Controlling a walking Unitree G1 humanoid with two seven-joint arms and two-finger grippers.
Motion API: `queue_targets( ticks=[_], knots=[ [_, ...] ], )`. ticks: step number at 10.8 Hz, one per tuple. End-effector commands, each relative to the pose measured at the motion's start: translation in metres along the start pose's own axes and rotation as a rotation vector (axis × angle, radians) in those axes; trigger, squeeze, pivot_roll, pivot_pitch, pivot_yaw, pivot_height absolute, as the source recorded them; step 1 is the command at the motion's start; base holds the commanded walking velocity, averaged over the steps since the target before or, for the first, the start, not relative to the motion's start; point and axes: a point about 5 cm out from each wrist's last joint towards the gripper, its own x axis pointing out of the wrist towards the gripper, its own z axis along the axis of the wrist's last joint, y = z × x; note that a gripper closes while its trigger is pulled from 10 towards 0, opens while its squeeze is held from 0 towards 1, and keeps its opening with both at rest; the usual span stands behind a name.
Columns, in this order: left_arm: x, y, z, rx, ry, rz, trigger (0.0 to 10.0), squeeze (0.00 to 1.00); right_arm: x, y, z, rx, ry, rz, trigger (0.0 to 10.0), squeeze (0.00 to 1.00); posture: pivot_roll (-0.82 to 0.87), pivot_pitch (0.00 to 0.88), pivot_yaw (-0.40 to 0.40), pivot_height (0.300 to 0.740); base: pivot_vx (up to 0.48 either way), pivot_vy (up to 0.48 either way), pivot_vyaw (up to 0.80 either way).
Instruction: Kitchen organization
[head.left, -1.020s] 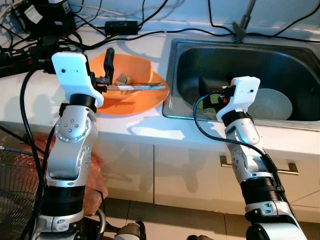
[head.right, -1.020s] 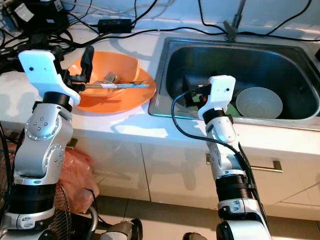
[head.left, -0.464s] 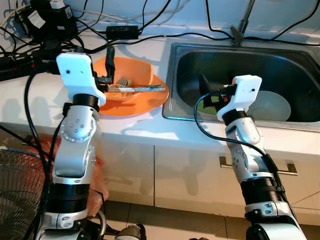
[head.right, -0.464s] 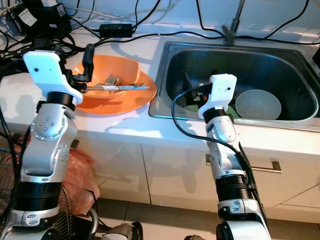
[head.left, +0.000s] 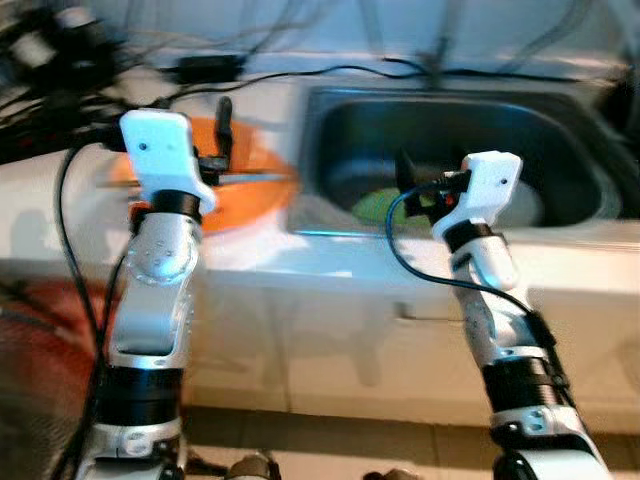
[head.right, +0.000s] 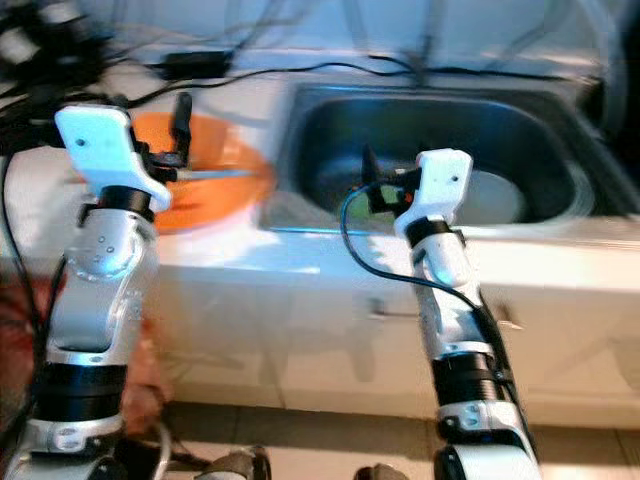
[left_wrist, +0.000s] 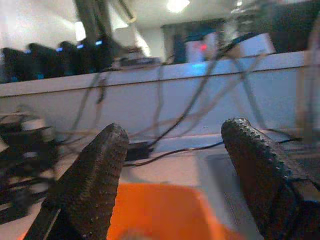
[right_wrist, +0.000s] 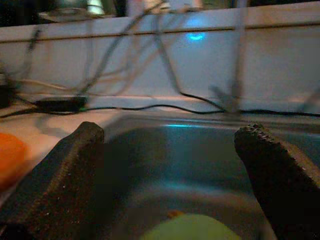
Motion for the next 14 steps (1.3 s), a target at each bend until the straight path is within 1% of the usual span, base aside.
queue_targets(
  ticks=[1, 6, 10, 11, 12, 13, 14],
  knots=[
    [0.001, 0.005, 0.001, 0.023, -0.002, 0.013, 10.0, 0.00, 0.001, 0.004, 0.003, -0.002, -0.010, 0.009, 10.0, 0.00, 0.08, 0.093, 0.037, 0.740, 0.000, -0.352, 0.00],
    [0.005, 0.004, 0.008, 0.032, -0.024, 0.015, 10.0, 0.00, 0.001, 0.004, 0.003, 0.000, -0.006, 0.007, 10.0, 0.00, 0.08, 0.099, 0.036, 0.740, 0.000, -0.336, 0.00],
    [0.003, -0.001, 0.007, 0.006, -0.022, -0.005, 10.0, 0.00, 0.002, 0.004, 0.003, -0.002, 0.000, 0.010, 10.0, 0.00, 0.07, 0.106, 0.029, 0.740, 0.000, 0.000, 0.00],
    [-0.006, -0.012, -0.003, -0.061, 0.012, -0.052, 10.0, 0.00, 0.001, 0.004, 0.003, -0.008, 0.002, 0.011, 10.0, 0.00, 0.07, 0.108, 0.027, 0.740, 0.000, 0.000, 0.00],
    [-0.010, -0.015, -0.007, -0.085, 0.032, -0.049, 10.0, 0.00, 0.001, 0.004, 0.003, -0.010, 0.002, 0.012, 10.0, 0.00, 0.07, 0.109, 0.028, 0.740, 0.000, 0.000, 0.00],
    [-0.013, -0.021, -0.012, -0.063, 0.044, -0.063, 10.0, 0.00, 0.001, 0.003, 0.003, -0.013, 0.002, 0.012, 10.0, 0.00, 0.07, 0.110, 0.027, 0.740, 0.000, 0.000, 0.00],
    [-0.014, -0.025, -0.016, -0.062, 0.062, -0.074, 10.0, 0.00, 0.001, 0.003, 0.003, -0.015, 0.004, 0.013, 10.0, 0.00, 0.07, 0.110, 0.027, 0.740, 0.000, 0.000, 0.00]
  ],
)
